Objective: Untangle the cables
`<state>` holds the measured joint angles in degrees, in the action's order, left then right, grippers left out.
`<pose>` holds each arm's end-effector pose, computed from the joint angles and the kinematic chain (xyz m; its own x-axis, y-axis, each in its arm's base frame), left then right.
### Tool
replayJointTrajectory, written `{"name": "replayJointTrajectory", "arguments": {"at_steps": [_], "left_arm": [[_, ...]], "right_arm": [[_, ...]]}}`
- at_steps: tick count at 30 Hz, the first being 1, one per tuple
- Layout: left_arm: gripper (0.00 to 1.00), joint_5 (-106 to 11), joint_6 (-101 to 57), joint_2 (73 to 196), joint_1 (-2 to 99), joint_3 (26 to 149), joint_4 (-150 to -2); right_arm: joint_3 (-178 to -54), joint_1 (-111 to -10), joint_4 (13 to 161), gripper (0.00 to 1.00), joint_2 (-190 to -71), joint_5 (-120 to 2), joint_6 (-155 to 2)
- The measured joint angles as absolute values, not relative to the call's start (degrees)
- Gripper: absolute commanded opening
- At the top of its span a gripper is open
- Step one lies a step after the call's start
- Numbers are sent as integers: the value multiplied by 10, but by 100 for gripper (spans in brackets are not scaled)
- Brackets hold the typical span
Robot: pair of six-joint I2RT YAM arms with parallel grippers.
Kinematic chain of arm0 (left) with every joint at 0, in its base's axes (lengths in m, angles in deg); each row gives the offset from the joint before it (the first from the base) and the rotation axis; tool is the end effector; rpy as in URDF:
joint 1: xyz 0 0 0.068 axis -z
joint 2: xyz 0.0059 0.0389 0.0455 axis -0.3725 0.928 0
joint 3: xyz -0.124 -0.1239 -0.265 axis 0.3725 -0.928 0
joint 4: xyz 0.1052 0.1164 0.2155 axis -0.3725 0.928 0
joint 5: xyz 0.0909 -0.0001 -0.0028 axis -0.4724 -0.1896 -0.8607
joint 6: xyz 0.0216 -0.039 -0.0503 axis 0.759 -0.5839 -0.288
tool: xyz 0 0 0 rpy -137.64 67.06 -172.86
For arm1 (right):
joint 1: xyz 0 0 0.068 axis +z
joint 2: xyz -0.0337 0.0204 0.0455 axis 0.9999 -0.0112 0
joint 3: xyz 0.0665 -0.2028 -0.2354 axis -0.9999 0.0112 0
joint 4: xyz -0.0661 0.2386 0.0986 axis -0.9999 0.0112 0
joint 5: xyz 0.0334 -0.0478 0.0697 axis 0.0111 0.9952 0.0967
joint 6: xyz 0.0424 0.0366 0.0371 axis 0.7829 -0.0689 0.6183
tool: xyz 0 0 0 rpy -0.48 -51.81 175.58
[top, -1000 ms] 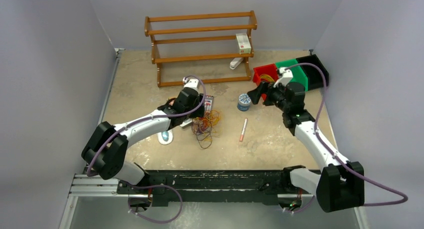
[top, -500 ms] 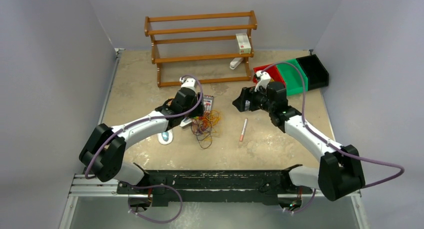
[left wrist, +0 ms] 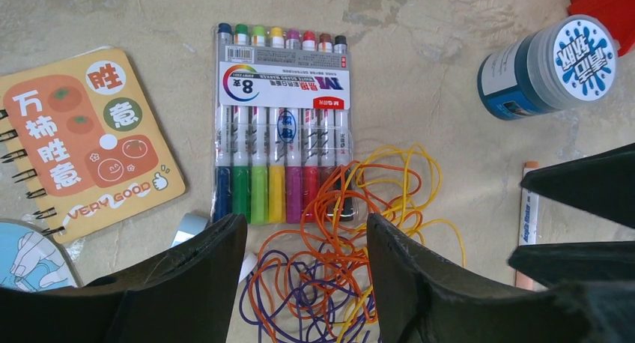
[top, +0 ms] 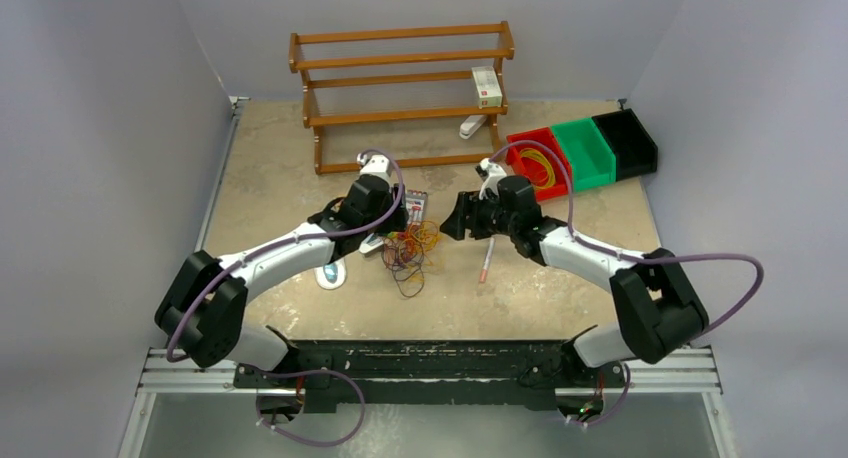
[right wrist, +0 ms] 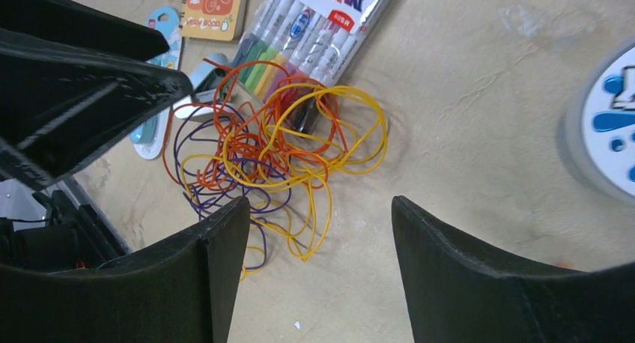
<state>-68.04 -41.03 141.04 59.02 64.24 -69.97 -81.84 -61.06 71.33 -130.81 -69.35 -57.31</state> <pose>0.2629 -0.1847 0.2561 -0.6483 -0.1387 -0.7486 0.1392 0.9451 -0.2957 0.2722 0.1651 0.2532 -0.6360 0.1317 -0.7604 -0.4634 0.7227 0.5128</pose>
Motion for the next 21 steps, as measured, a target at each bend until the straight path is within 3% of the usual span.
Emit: {"name": "replayJointTrajectory", "arguments": {"at_steps": [4, 7, 15, 21], "left_arm": [[59, -684, -410, 1402, 590, 642, -700], [59, -686, -410, 1400, 590, 642, -700], [60, -693, -410, 1392, 590, 643, -700], [59, -693, -410, 1392, 590, 643, -700]], "right_arm": [[-812, -601, 696, 64, -1337, -696, -558], [-807, -597, 688, 55, -1354, -697, -554], [-792, -596, 656, 54, -1380, -710, -547], [-786, -594, 630, 42, -1405, -726, -544]]}}
